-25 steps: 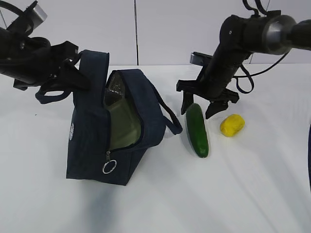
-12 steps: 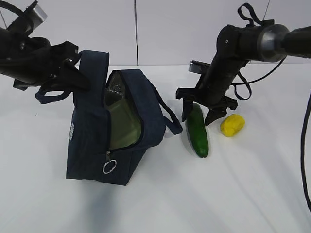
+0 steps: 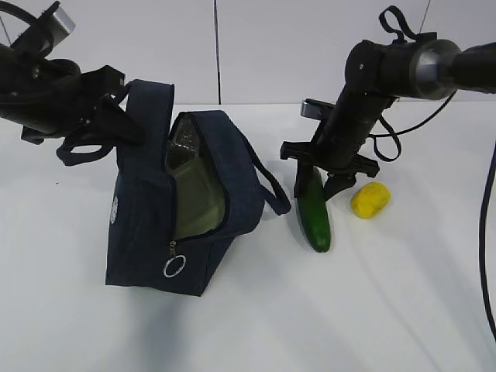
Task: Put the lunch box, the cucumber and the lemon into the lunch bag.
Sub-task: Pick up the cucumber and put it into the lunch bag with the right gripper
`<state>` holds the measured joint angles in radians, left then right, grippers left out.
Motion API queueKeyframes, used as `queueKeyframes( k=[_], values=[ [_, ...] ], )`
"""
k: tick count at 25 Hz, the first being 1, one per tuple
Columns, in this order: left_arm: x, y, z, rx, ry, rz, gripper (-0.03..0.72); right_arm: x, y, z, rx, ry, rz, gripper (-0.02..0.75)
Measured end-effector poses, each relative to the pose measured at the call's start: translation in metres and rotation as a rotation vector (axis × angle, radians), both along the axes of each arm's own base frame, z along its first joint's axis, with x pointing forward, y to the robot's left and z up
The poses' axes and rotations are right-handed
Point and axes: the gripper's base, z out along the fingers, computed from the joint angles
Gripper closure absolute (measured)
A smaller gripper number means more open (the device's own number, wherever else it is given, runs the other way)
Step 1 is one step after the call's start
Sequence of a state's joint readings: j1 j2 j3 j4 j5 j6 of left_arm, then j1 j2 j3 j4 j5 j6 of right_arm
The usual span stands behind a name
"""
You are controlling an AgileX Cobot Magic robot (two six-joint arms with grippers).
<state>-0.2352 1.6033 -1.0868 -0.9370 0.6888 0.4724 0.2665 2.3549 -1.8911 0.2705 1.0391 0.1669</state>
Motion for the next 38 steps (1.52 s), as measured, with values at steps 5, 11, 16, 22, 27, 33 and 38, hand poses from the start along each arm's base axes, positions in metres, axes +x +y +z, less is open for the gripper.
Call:
queueKeyframes(
  k=[5, 11, 16, 22, 27, 33, 38],
  values=[
    [0.000, 0.000, 0.000, 0.000, 0.000, 0.000, 0.690, 0.000, 0.000, 0.000, 0.002, 0.003, 0.000, 0.375],
    [0.000, 0.000, 0.000, 0.000, 0.000, 0.000, 0.690, 0.000, 0.001, 0.010, -0.001, 0.021, 0.045, 0.387],
    [0.000, 0.000, 0.000, 0.000, 0.000, 0.000, 0.690, 0.008, 0.004, 0.043, 0.005, -0.026, 0.119, 0.390],
    [0.000, 0.000, 0.000, 0.000, 0.000, 0.000, 0.690, 0.017, 0.004, 0.074, 0.001, -0.133, 0.135, 0.390],
    [0.000, 0.000, 0.000, 0.000, 0.000, 0.000, 0.690, 0.011, 0.004, 0.099, 0.020, -0.176, 0.137, 0.391],
    [0.000, 0.000, 0.000, 0.000, 0.000, 0.000, 0.690, 0.001, 0.013, 0.130, 0.162, -0.212, 0.159, 0.391],
    [-0.001, 0.000, 0.000, -0.001, 0.004, -0.005, 0.690, -0.007, 0.015, 0.154, 0.220, -0.258, 0.198, 0.391]
  ],
)
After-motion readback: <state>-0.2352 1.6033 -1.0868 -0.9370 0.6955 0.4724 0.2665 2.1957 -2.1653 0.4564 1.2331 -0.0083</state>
